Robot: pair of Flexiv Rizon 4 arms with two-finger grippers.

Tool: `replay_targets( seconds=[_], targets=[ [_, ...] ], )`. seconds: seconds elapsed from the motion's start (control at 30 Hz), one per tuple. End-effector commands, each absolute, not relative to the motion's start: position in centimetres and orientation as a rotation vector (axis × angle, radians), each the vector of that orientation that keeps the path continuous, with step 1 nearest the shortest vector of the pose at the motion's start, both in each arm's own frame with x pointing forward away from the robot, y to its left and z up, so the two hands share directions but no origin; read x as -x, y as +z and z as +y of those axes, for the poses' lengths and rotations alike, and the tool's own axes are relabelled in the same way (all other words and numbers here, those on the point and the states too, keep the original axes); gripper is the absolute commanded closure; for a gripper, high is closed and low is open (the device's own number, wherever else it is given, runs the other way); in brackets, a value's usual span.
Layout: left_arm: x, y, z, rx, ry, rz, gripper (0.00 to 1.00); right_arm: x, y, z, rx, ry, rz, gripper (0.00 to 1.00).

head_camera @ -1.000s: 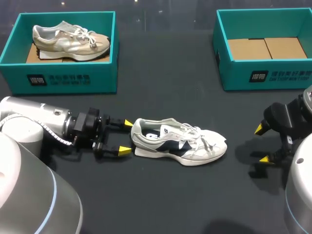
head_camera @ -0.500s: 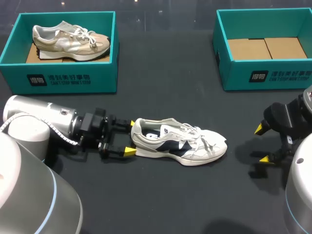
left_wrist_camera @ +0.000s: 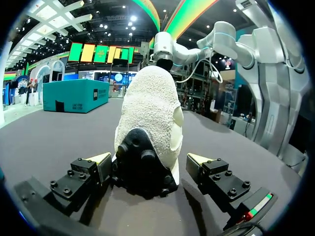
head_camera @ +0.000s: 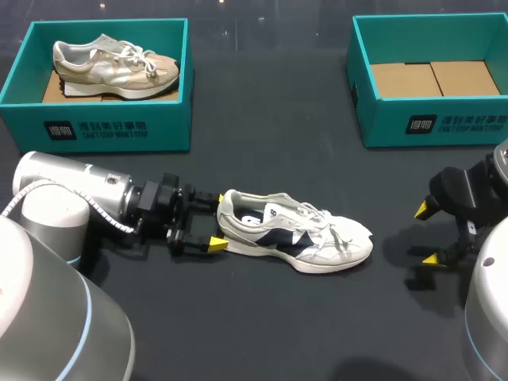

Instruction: Take the shoe out of the shoebox, open the shoe tongue, remove and reinsert the insole, then place the shoe into the shoebox

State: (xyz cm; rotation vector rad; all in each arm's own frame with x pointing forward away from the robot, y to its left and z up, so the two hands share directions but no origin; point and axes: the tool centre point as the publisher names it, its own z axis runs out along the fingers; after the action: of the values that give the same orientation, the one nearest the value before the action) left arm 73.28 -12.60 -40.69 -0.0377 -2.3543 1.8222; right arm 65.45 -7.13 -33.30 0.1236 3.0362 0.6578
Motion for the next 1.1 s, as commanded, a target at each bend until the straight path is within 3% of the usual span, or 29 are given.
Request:
replay_targets(
  seconds=[0.03, 1.1],
  targets=[
    [-73.5, -40.6, -12.3, 0.042, 1.826, -2.357, 0.0, -65.3, -33.2, -7.1, -0.125, 0.654, 3.035, 0.0],
    [-72.9, -41.2, -14.1, 0.14, 1.762, -2.331, 0.0, -65.3, -33.2, -7.1, -0.125, 0.654, 3.035, 0.0]
  ],
)
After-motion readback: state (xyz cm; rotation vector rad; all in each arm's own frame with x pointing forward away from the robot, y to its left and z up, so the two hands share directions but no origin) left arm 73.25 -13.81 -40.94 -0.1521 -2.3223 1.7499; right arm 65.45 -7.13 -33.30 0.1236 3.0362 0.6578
